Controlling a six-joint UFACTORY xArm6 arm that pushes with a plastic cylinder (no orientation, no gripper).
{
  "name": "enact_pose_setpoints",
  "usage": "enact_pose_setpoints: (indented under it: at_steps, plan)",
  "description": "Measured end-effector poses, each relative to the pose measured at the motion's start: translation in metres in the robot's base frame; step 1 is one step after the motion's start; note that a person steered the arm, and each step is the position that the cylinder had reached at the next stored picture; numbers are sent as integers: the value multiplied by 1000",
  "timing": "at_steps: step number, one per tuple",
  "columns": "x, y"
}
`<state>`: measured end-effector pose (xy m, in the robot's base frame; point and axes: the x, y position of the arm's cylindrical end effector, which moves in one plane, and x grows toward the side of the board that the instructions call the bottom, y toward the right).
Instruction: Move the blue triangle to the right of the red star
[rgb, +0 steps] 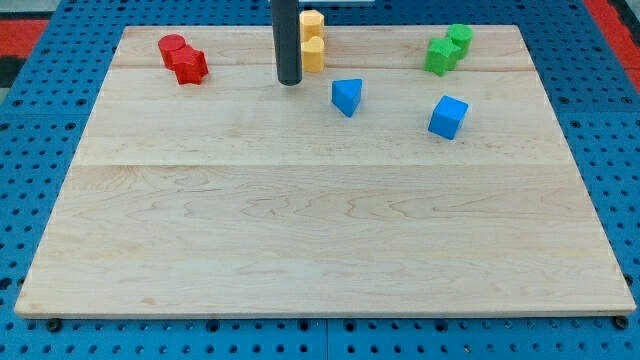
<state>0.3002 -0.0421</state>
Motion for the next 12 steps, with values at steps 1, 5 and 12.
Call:
enact_pose_setpoints:
  at_steps: [1,5,12]
  plan:
    - [0,4]
    - [46,90]
    - [4,-39]
